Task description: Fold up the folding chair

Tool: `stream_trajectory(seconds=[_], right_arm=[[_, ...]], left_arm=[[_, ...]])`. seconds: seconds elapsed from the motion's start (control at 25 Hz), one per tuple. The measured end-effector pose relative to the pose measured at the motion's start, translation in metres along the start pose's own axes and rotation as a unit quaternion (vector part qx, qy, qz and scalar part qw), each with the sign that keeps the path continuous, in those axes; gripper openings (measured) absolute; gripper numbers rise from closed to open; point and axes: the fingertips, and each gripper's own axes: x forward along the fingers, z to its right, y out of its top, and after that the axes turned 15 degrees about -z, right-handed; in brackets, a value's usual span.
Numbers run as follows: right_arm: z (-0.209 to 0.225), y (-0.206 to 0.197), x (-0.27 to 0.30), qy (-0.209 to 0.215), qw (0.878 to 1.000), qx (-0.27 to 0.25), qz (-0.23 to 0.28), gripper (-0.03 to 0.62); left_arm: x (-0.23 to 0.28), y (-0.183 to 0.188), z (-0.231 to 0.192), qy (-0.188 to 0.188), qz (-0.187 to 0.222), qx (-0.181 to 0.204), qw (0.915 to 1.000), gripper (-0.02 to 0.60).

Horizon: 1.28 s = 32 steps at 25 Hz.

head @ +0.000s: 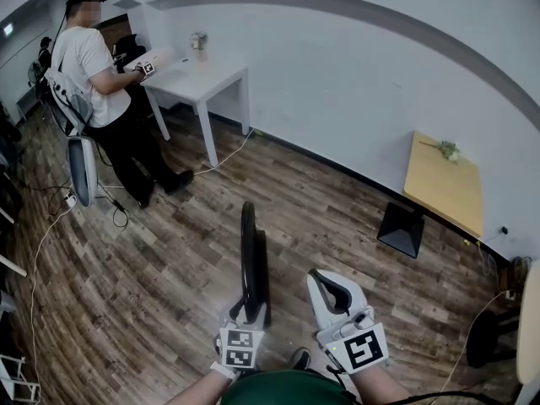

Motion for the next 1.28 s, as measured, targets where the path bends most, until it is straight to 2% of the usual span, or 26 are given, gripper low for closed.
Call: stream_trajectory(seconds=[0.28,1.28], right_arm=[[-0.001,0.01,0.001,0.003,1.0,0.0,0.009,0.003],[0.001,0.001,0.006,-0.02,1.0,0.009,-0.008,0.003]], left_arm=[[0.0,0.002,-0.001,-0.006,-0.003,-0.001,1.0,0.207],[-0.002,0.001,-0.005,-0.021,0.002,0.002,0.9998,0.207]])
